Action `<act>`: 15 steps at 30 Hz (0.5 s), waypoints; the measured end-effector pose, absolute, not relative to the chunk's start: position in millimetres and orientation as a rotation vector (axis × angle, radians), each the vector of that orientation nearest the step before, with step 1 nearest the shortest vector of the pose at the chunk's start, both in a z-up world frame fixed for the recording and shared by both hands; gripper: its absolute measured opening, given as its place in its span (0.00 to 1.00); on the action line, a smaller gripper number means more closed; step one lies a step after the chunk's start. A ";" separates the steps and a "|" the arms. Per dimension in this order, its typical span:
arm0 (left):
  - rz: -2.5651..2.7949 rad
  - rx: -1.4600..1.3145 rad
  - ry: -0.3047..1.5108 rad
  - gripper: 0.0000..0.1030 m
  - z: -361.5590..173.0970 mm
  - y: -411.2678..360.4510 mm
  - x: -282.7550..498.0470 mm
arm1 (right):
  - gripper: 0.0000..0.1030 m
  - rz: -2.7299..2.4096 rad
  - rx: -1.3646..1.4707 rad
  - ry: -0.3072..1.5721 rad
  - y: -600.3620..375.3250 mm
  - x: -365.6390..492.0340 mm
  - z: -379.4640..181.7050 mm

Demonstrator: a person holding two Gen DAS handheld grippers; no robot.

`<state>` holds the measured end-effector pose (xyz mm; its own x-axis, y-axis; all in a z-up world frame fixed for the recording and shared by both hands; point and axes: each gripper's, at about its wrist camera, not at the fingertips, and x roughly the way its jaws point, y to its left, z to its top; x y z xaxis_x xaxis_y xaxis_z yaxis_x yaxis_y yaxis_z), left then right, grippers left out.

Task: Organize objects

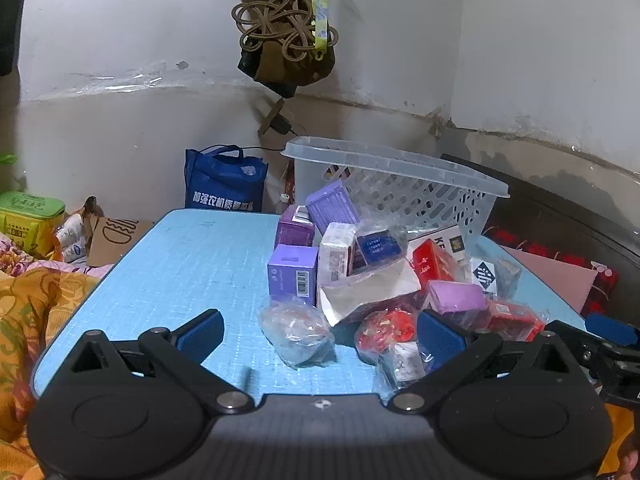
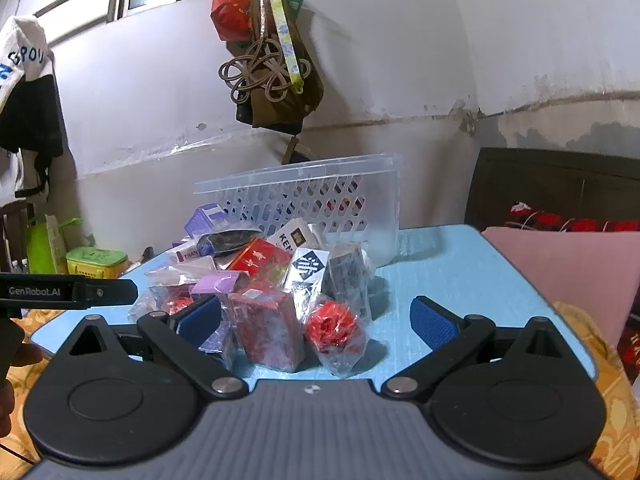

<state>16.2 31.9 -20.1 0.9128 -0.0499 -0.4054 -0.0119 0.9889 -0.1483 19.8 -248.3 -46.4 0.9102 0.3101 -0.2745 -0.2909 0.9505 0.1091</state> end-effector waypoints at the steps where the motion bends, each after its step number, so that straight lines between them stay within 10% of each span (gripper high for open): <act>1: -0.020 -0.146 0.417 1.00 -19.9 31.7 16.3 | 1.00 0.307 0.072 0.294 -249.7 19.9 -47.3; 15: -0.035 -0.114 0.388 1.00 -24.3 19.7 14.0 | 1.00 0.292 0.078 0.279 -257.3 17.9 -50.3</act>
